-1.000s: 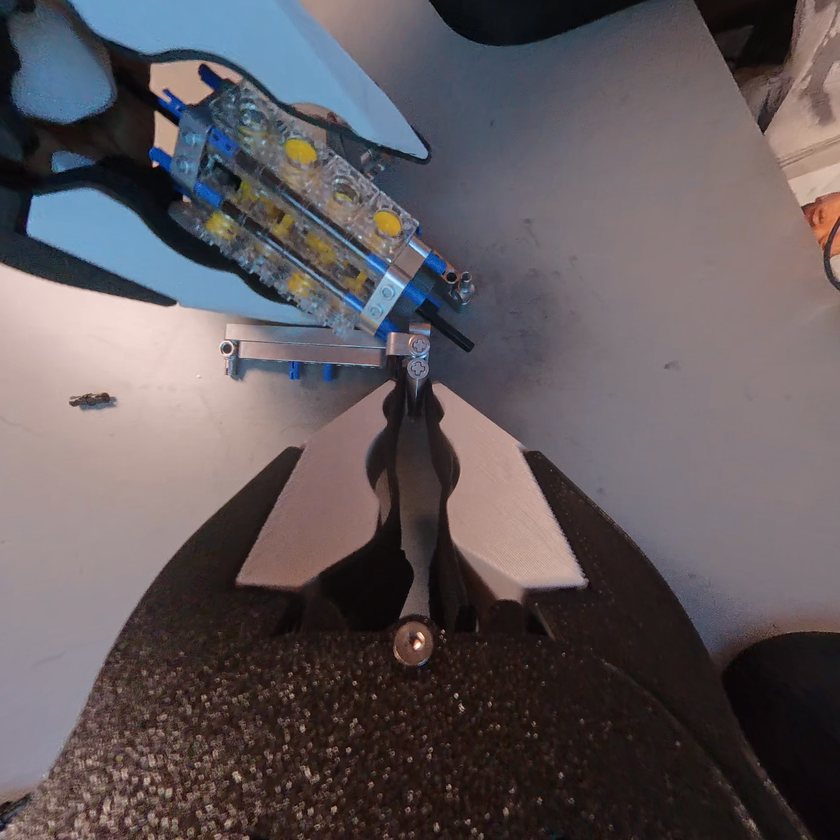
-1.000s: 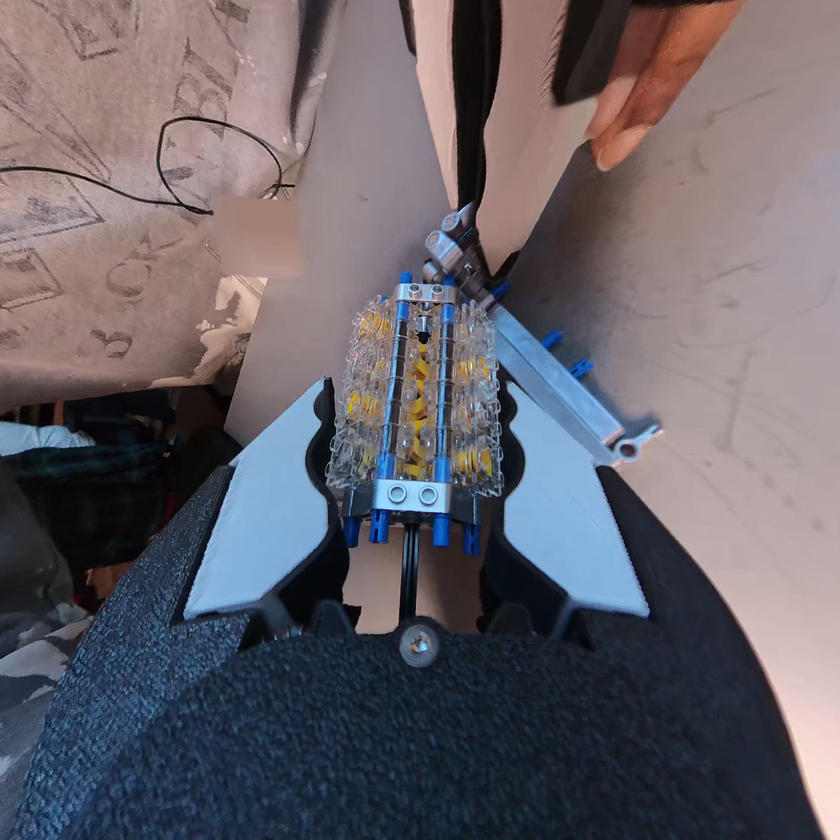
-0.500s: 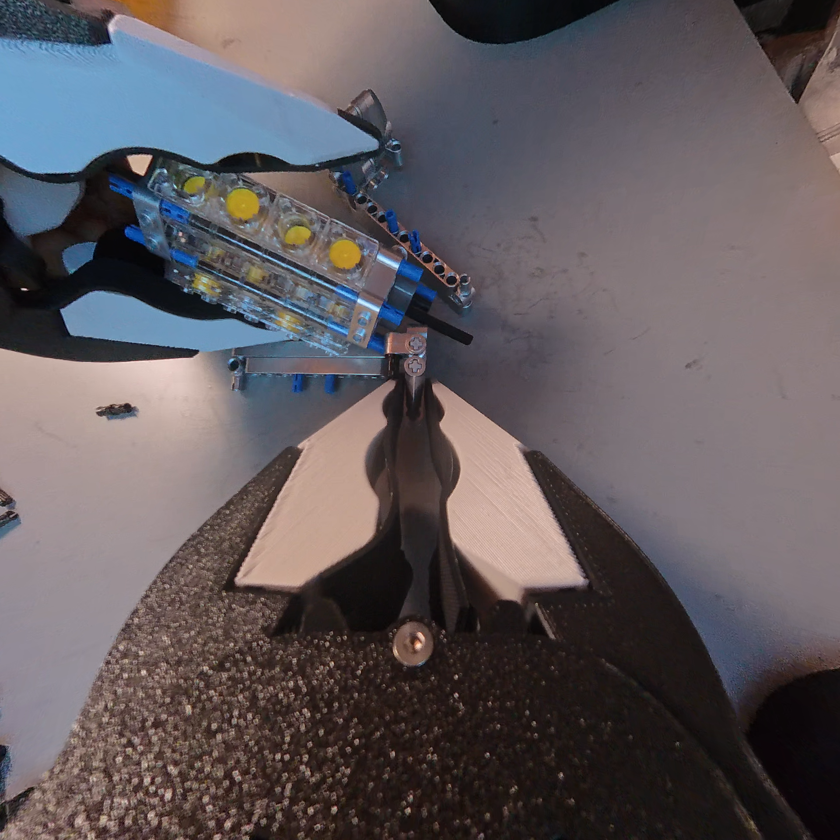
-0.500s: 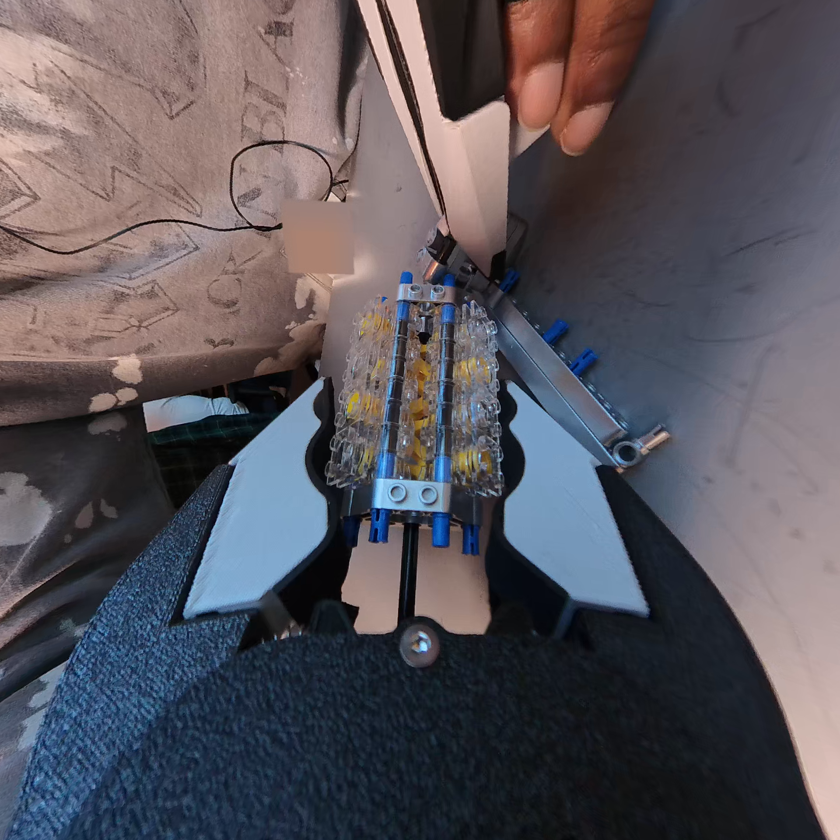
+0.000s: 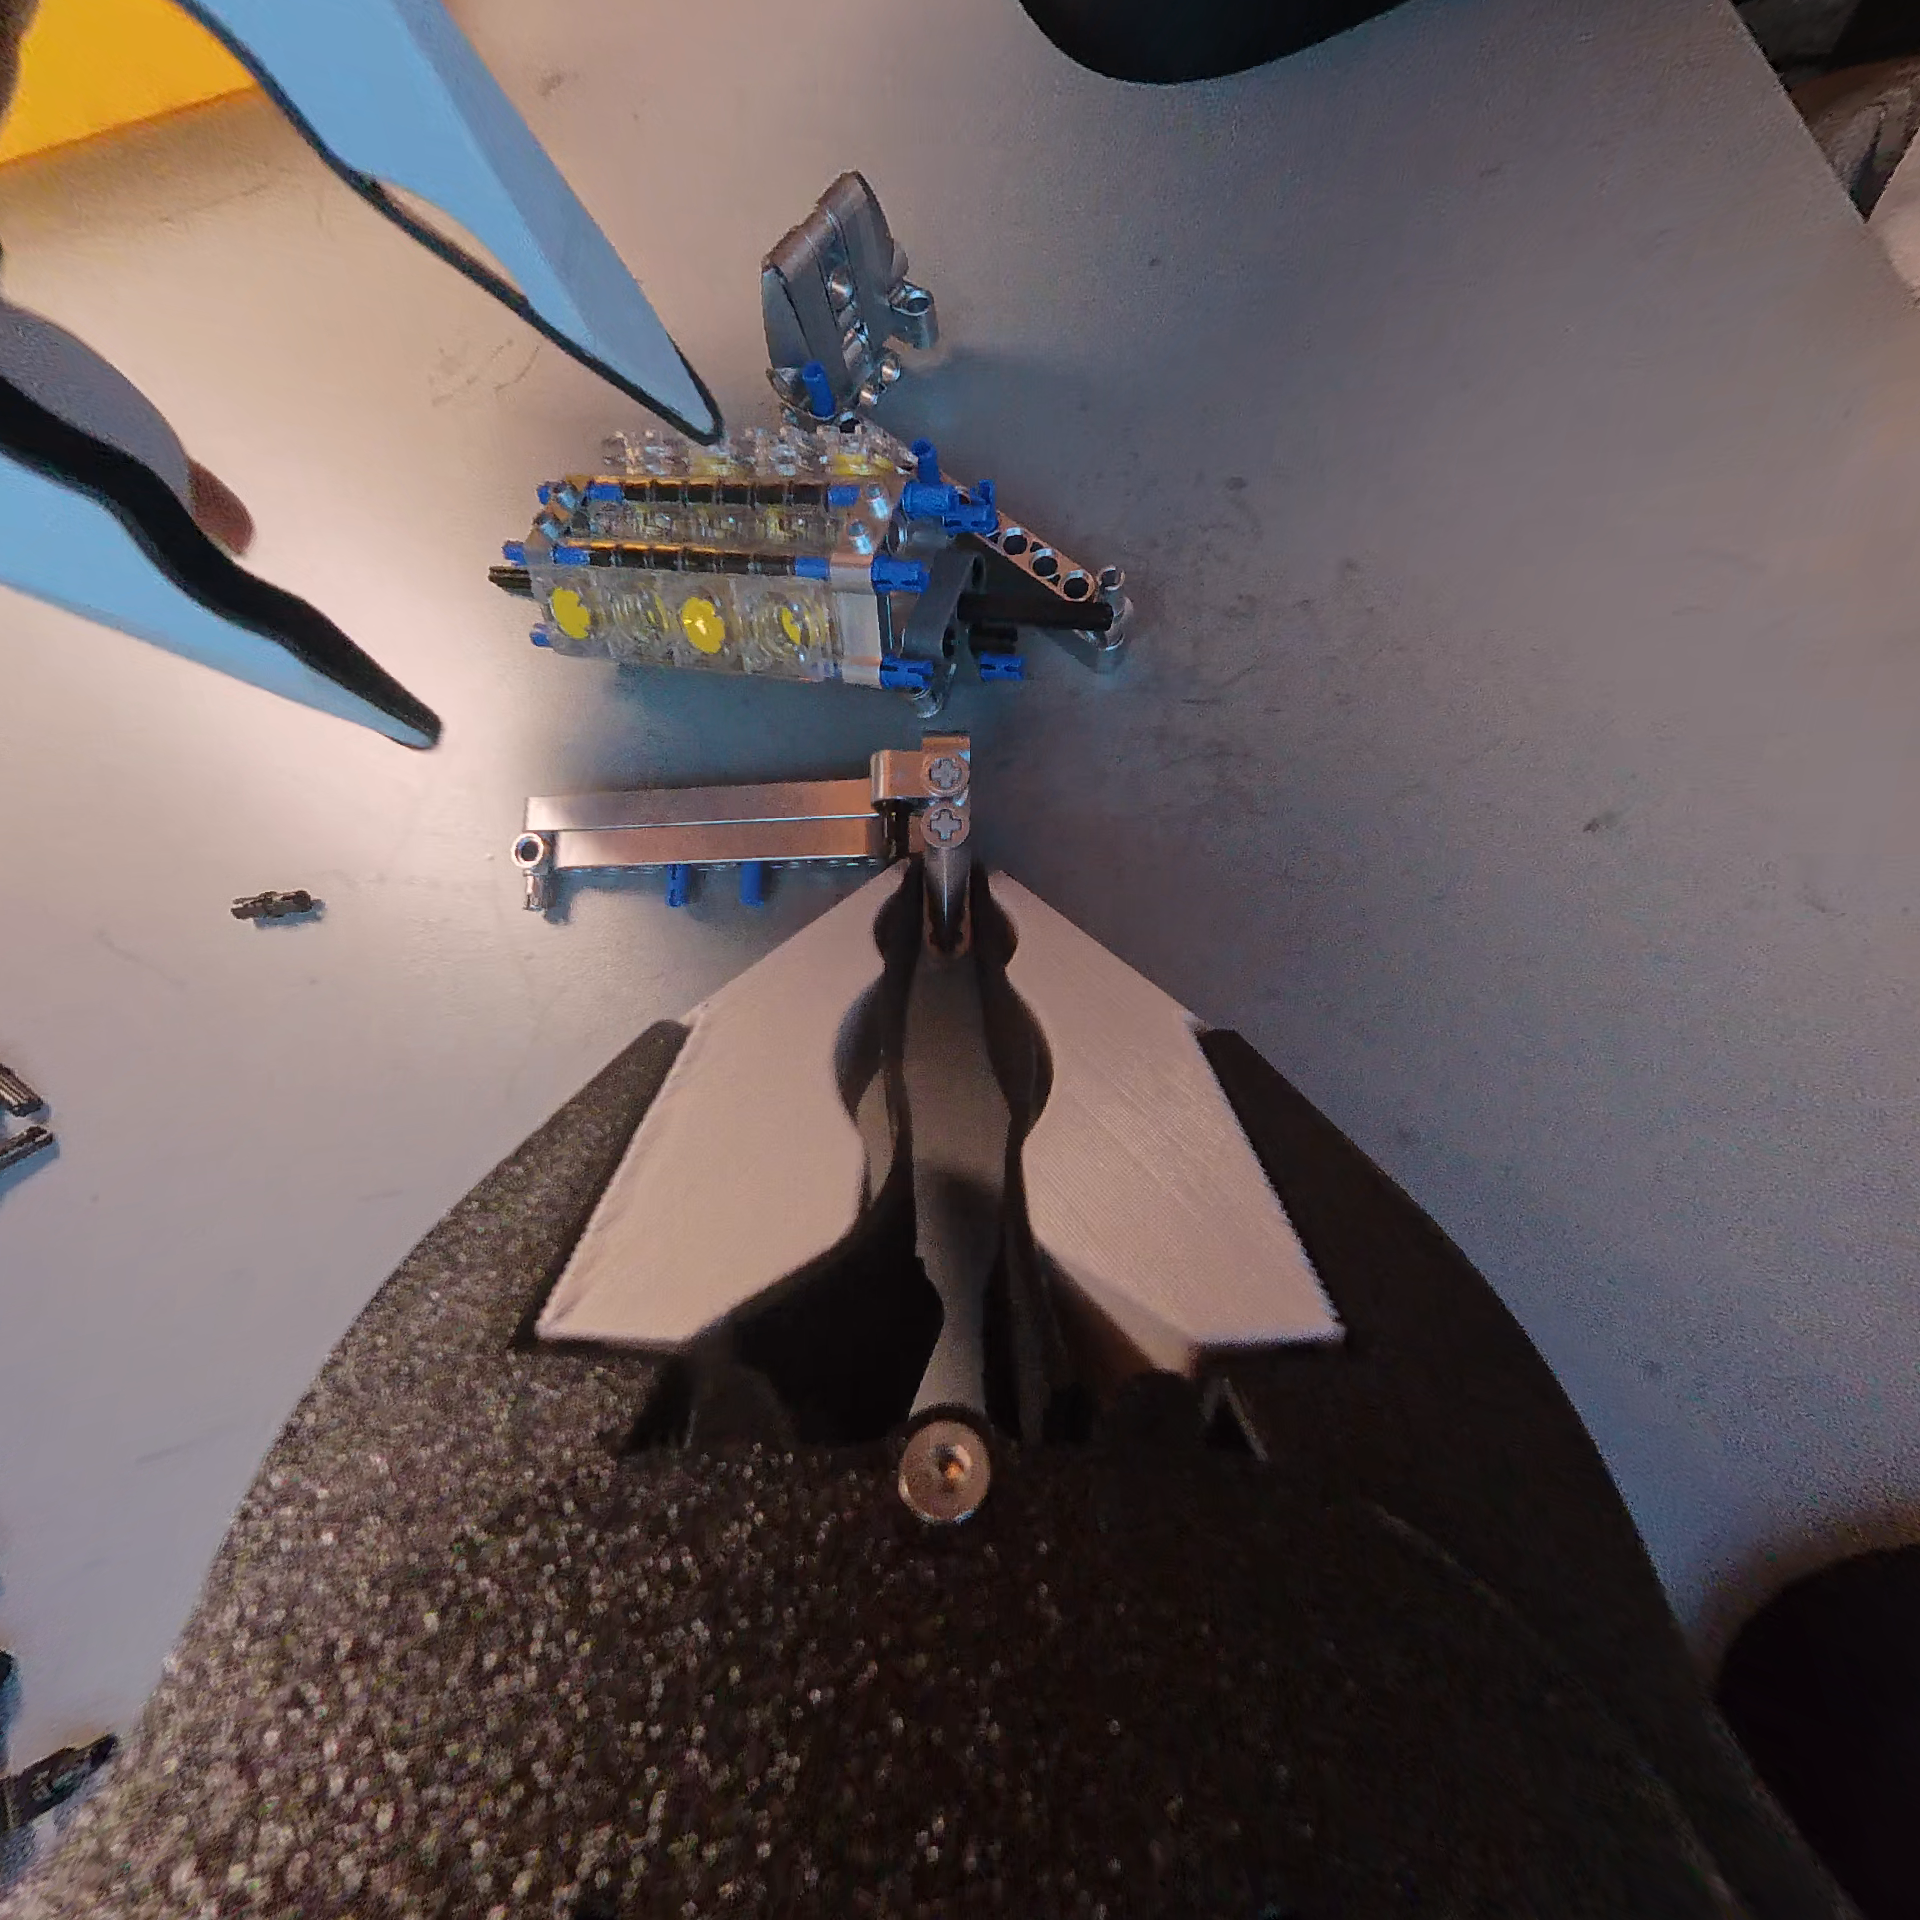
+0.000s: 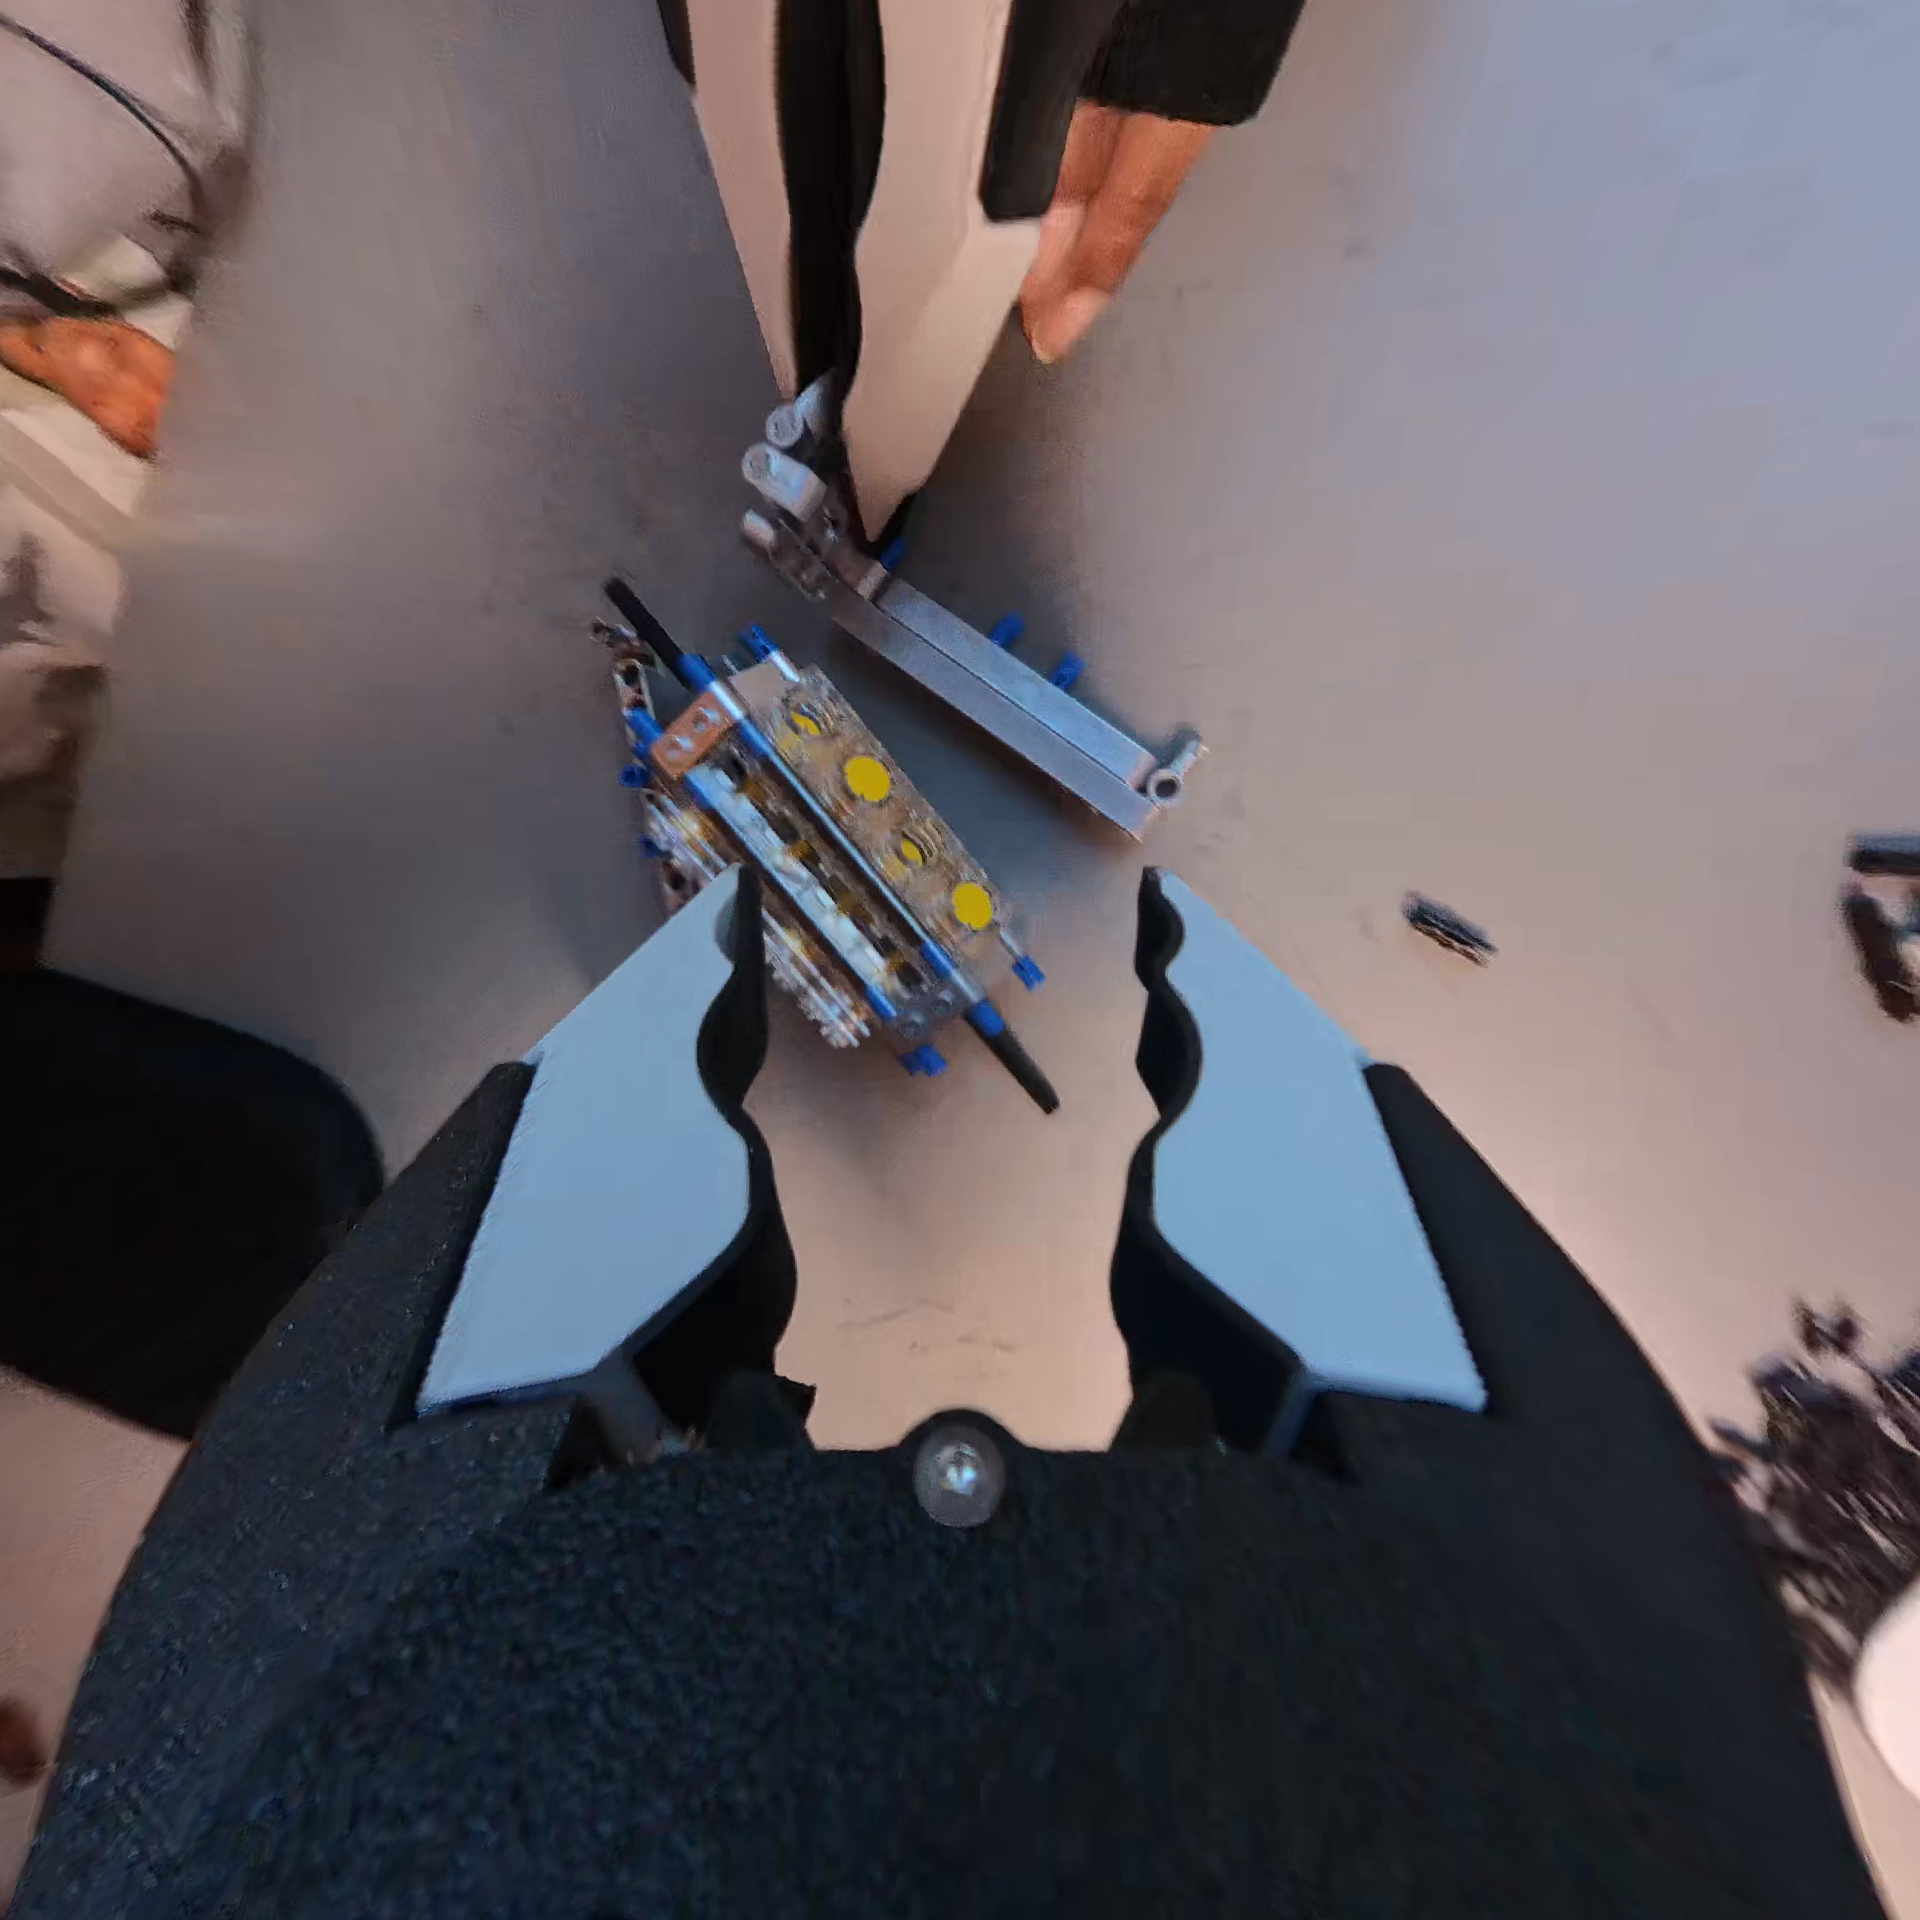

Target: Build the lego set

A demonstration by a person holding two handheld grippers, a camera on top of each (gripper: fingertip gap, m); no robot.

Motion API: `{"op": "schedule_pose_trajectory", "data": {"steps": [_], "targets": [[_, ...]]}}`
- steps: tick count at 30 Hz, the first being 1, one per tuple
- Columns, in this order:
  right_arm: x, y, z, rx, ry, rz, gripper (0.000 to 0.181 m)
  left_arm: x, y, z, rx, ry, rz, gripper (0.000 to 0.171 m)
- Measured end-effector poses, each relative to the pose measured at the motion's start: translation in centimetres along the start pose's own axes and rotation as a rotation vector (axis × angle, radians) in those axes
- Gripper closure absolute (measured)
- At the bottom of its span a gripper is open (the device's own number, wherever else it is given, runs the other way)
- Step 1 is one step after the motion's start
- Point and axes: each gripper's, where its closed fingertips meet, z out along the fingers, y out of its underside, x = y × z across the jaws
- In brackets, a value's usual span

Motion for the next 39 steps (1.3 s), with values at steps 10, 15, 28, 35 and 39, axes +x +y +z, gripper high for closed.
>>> {"op": "schedule_pose_trajectory", "data": {"steps": [10, 15, 28, 35, 39], "targets": [[-2.1, 2.5, -0.2, 0.021, 0.546, -0.243, 0.13, -1.4, 1.2, -0.8, -0.044, -0.074, -0.034, 0.157], [-1.9, 1.8, 0.1, 0.048, 0.653, -0.358, 0.136, -2.1, 1.7, -1.2, -0.078, -0.157, -0.073, 0.158], [-1.6, -0.1, 2.0, 0.006, 0.723, -0.526, 0.157, -2.7, 1.6, -0.8, -0.052, -0.213, -0.205, 0.165], [-1.3, 0.2, 1.4, -0.023, 0.6, -0.511, 0.159, -1.5, 1.4, -1.6, 0.001, -0.113, -0.214, 0.167], [-2.1, 0.5, 0.7, -0.041, 0.426, -0.444, 0.16, -0.1, 1.3, -1.5, -0.015, -0.048, -0.17, 0.166]]}}
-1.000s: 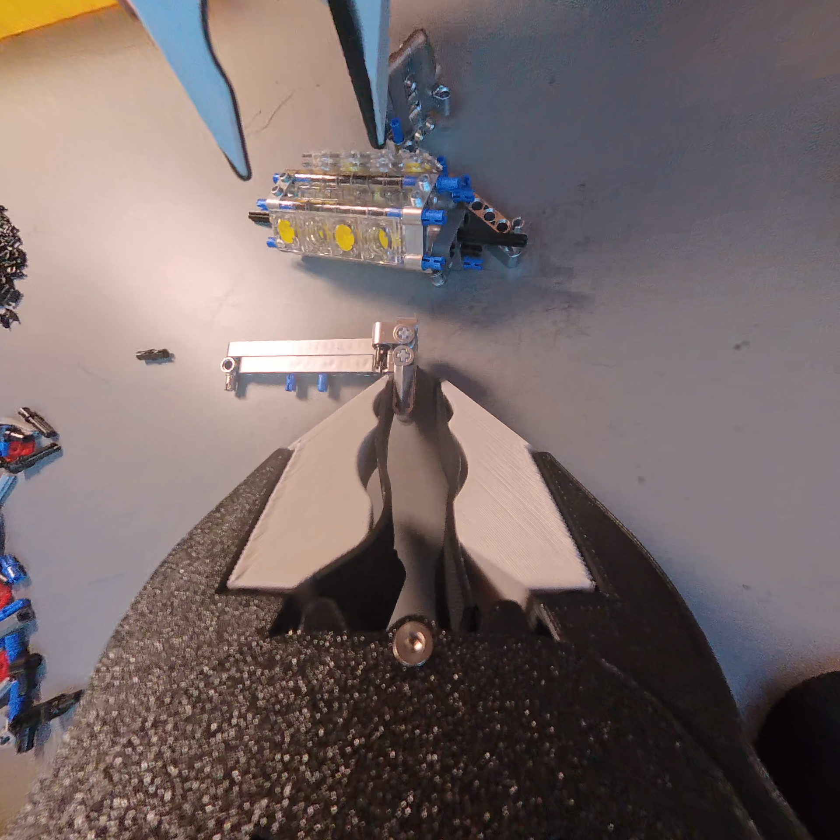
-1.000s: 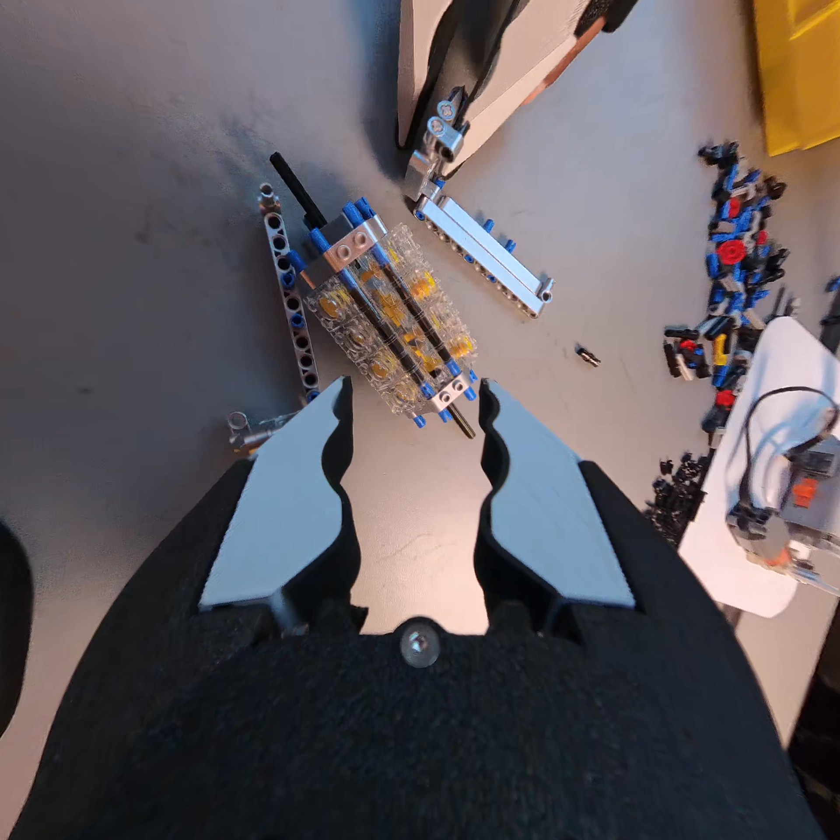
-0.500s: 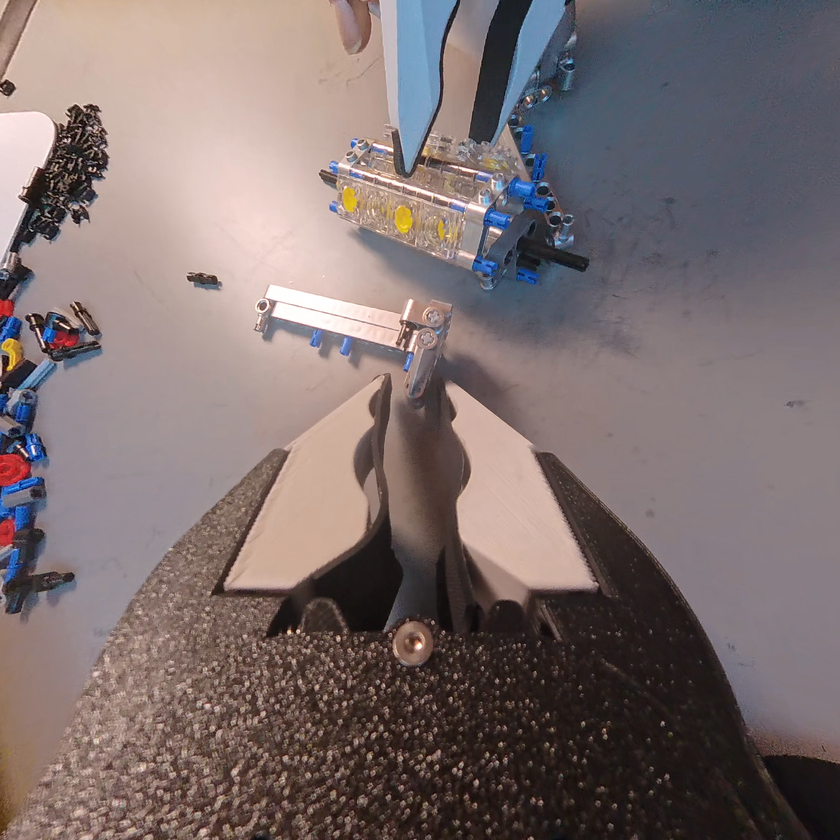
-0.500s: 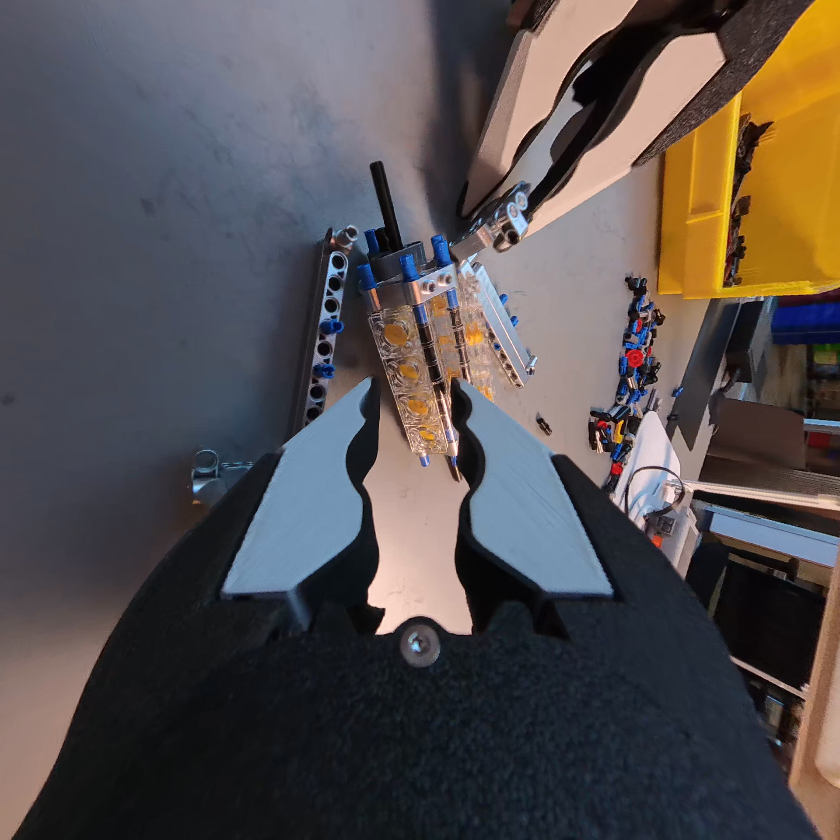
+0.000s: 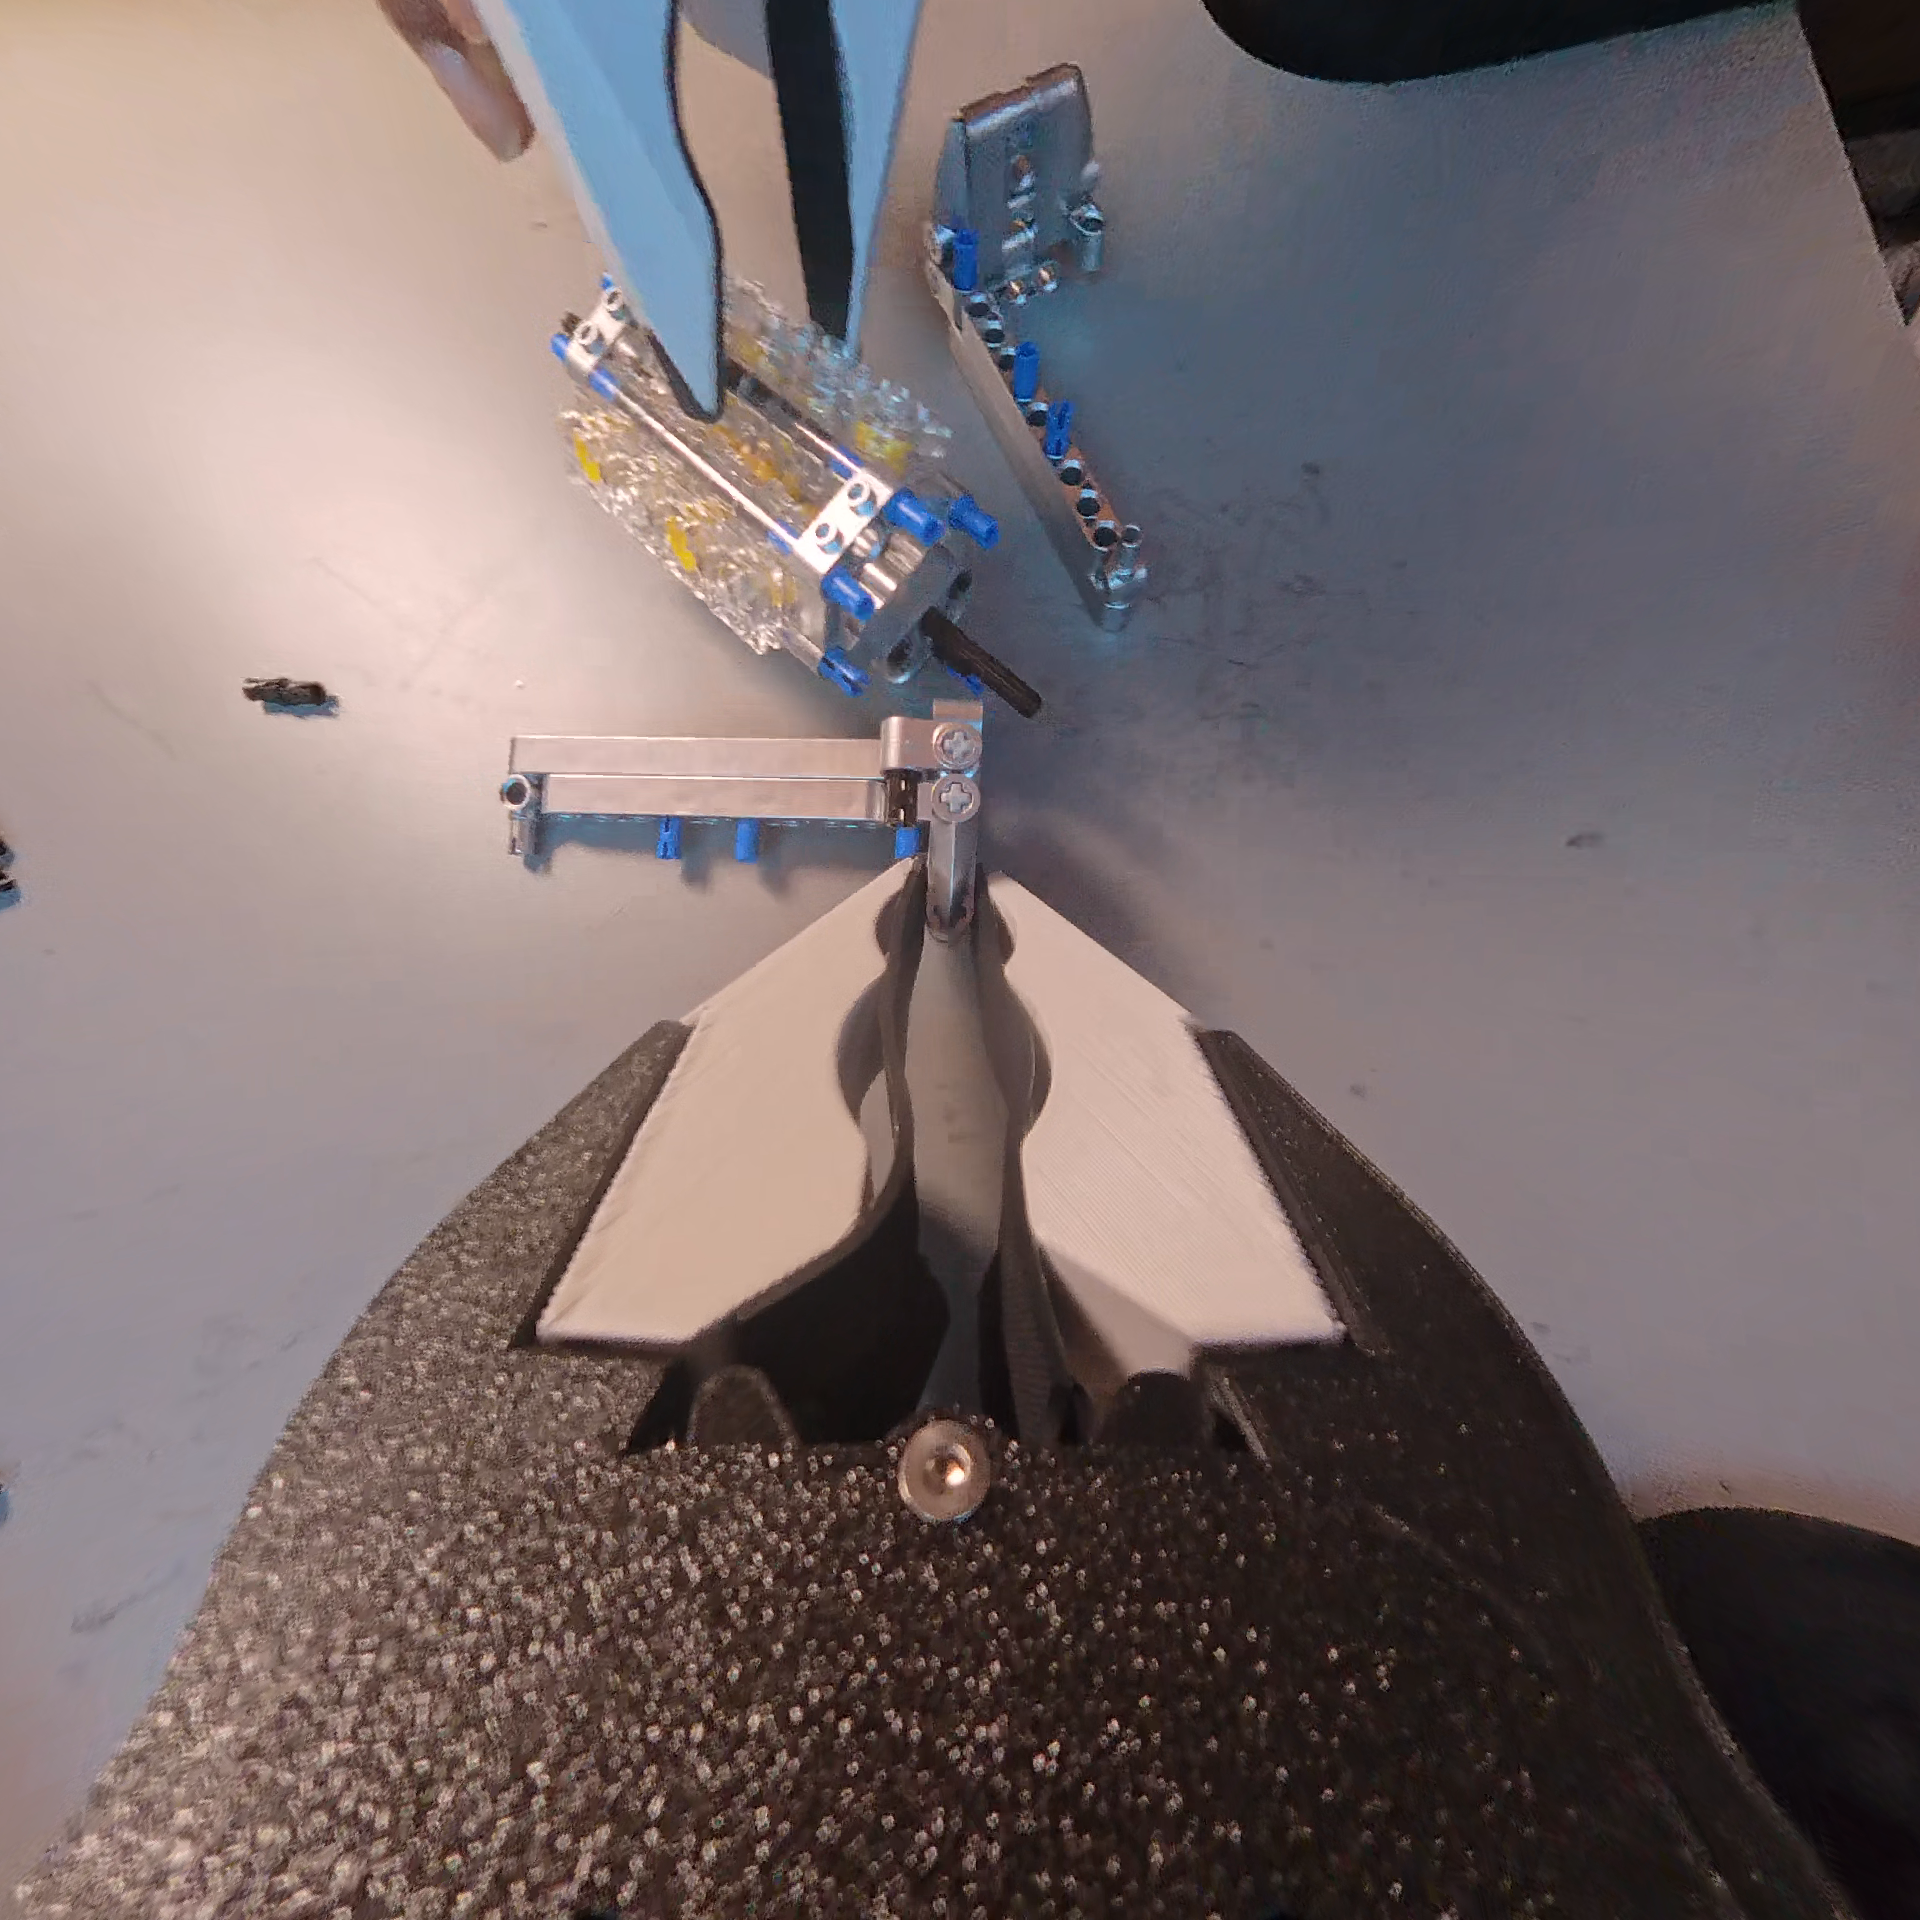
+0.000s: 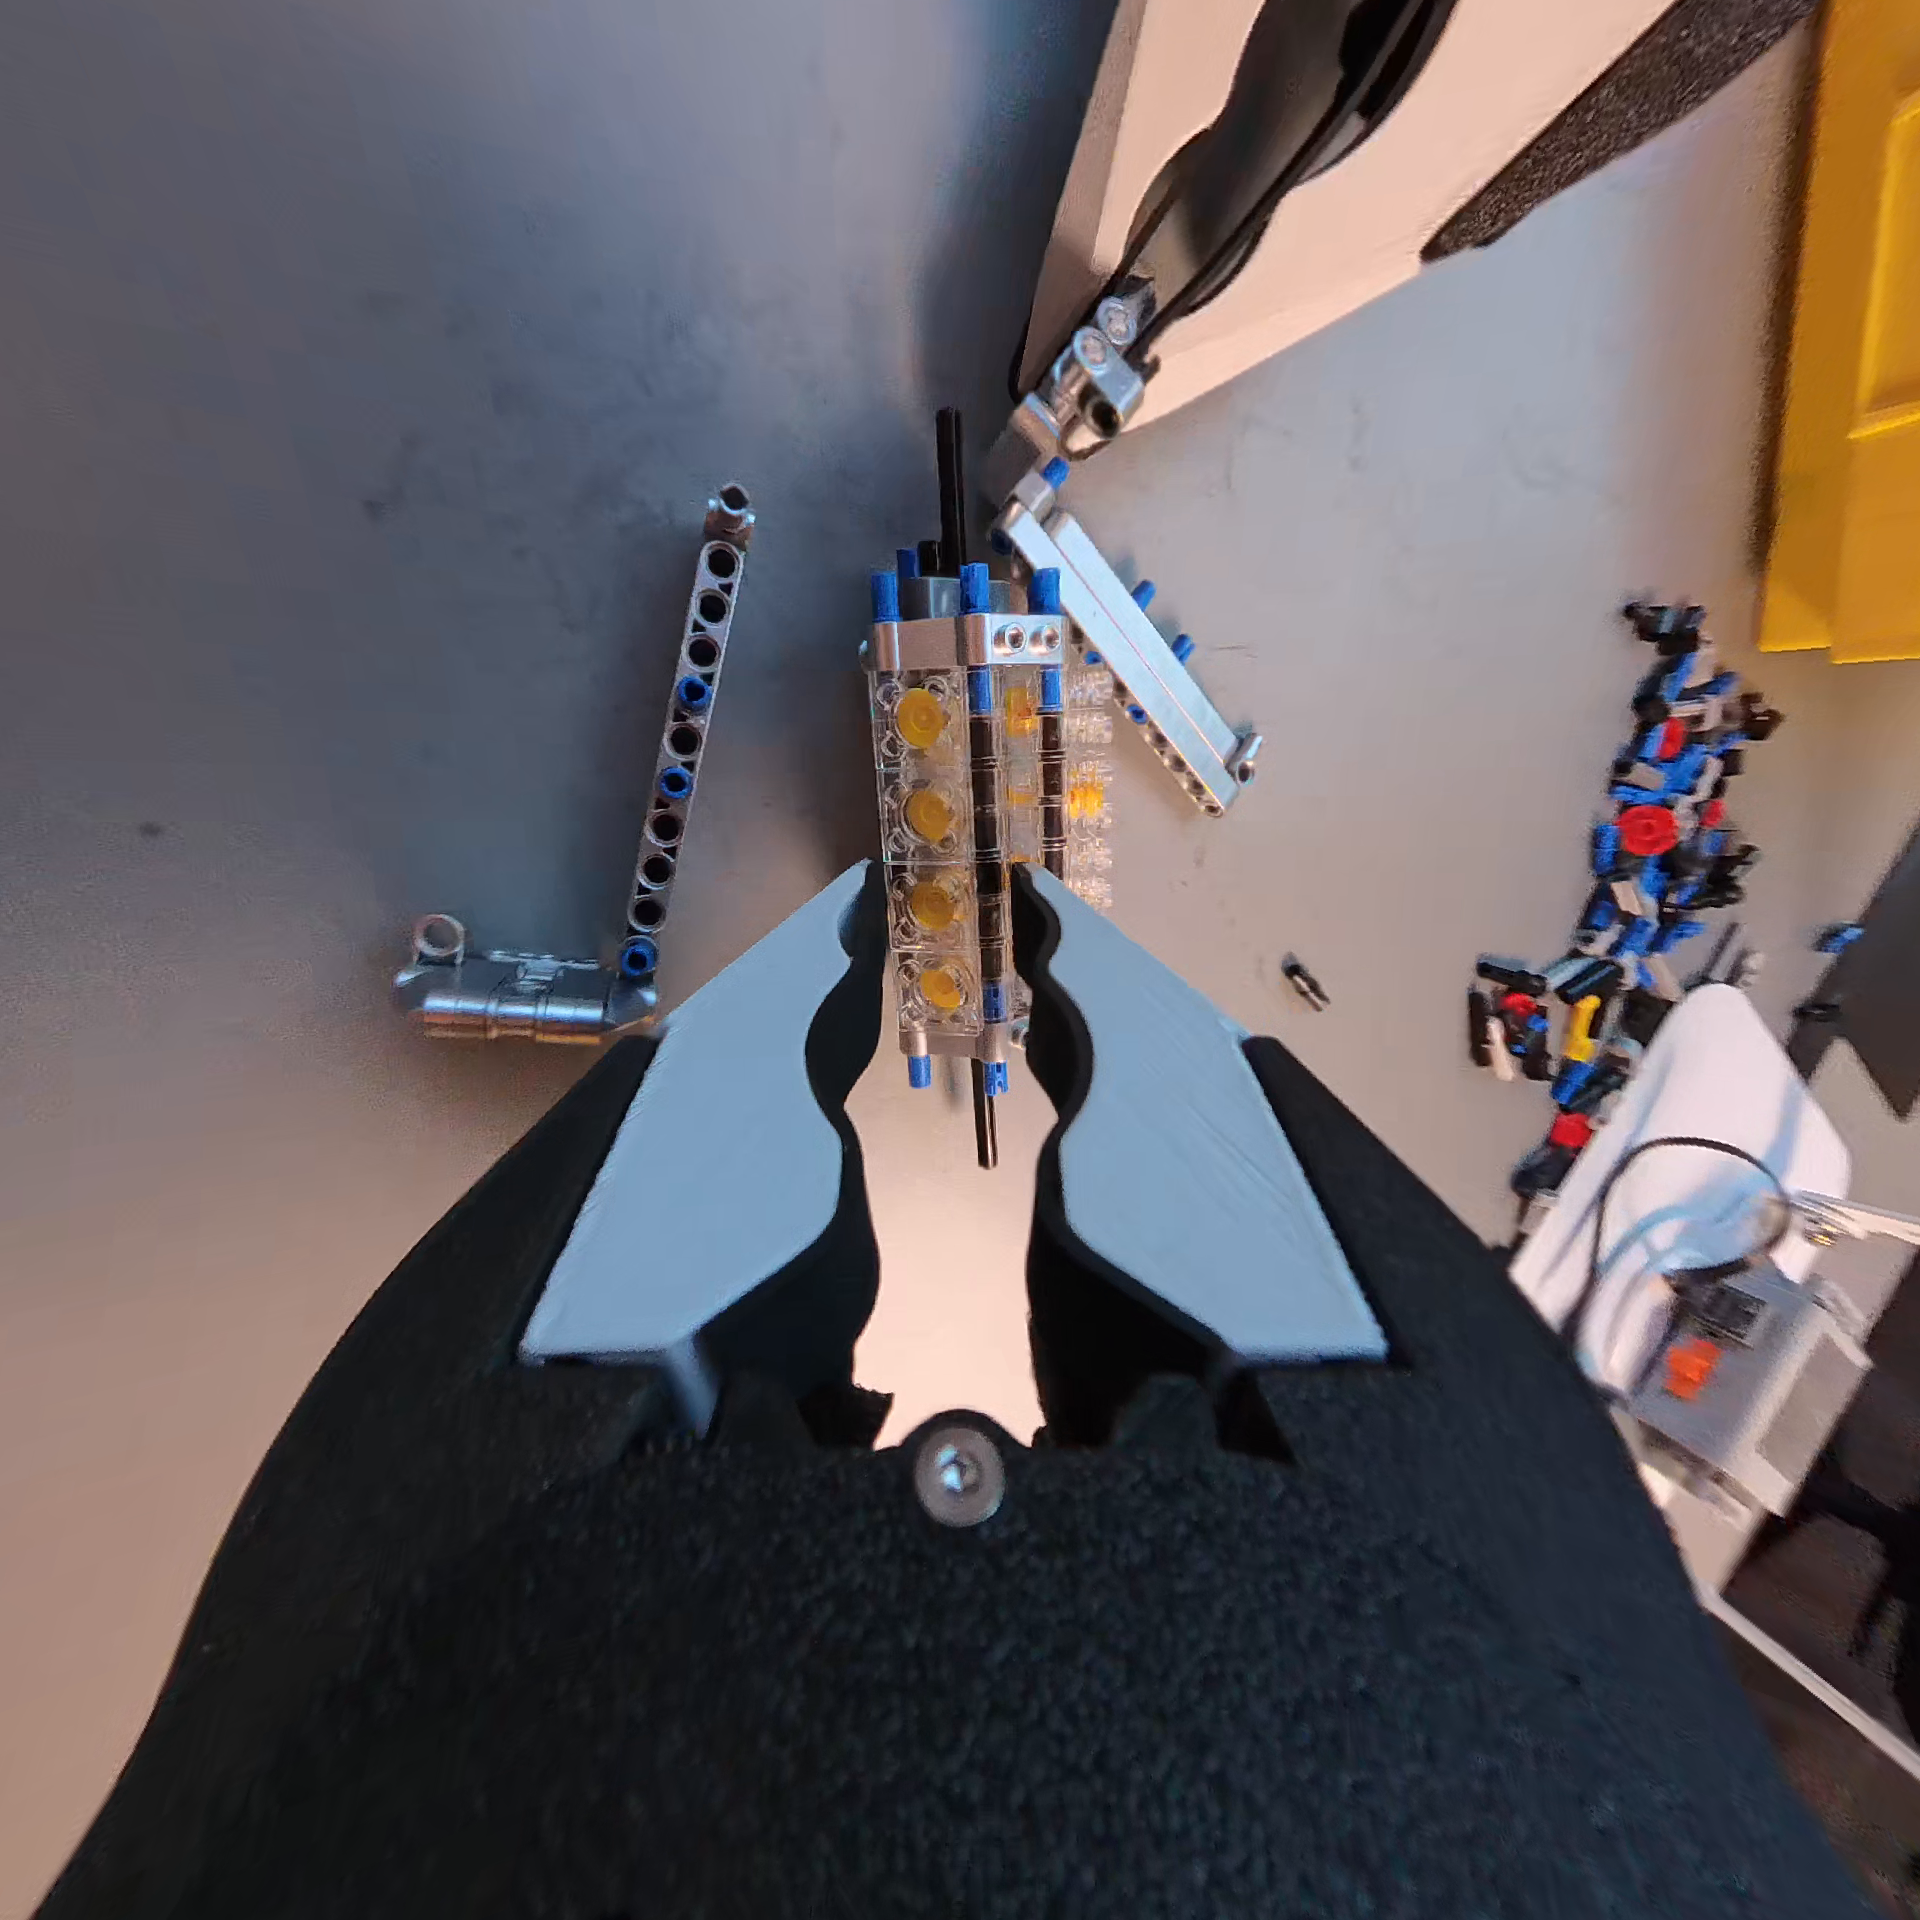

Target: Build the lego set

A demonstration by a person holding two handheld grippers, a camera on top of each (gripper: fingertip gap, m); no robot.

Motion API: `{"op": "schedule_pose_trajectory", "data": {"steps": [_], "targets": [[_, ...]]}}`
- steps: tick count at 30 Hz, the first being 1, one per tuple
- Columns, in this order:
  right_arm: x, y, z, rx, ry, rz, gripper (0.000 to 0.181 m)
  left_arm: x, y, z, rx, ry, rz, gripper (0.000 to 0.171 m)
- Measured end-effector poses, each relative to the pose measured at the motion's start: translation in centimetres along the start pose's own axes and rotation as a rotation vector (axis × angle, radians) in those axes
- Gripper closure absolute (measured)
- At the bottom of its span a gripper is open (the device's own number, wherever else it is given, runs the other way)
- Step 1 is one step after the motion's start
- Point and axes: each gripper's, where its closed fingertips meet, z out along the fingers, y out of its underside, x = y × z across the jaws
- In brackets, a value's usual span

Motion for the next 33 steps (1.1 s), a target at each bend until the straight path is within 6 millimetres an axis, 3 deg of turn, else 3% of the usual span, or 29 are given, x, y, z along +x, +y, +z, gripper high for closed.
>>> {"op": "schedule_pose_trajectory", "data": {"steps": [4, 9, 16, 25, 33], "targets": [[-0.7, -0.8, -0.5, 0.01, -0.209, 0.063, 0.16, 1.2, -0.4, 0.4, -0.015, 0.053, 0.065, 0.166], [-1.4, -2.3, 0.1, -0.004, -0.453, 0.126, 0.16, 1.0, -0.1, 0.6, -0.035, 0.023, 0.098, 0.164], [-0.4, -3.1, 0.6, 0.008, -0.605, 0.222, 0.159, 0.3, 0.2, 0.2, -0.023, -0.043, 0.081, 0.158], [0.1, -3.4, 0.9, -0.016, -0.581, 0.246, 0.159, 0.1, 0.5, 0.2, 0.022, -0.009, 0.007, 0.154], [1.6, -3.0, 1.8, -0.034, -0.327, 0.167, 0.156, -0.4, 0.5, 0.1, 0.036, -0.009, -0.057, 0.156]]}}
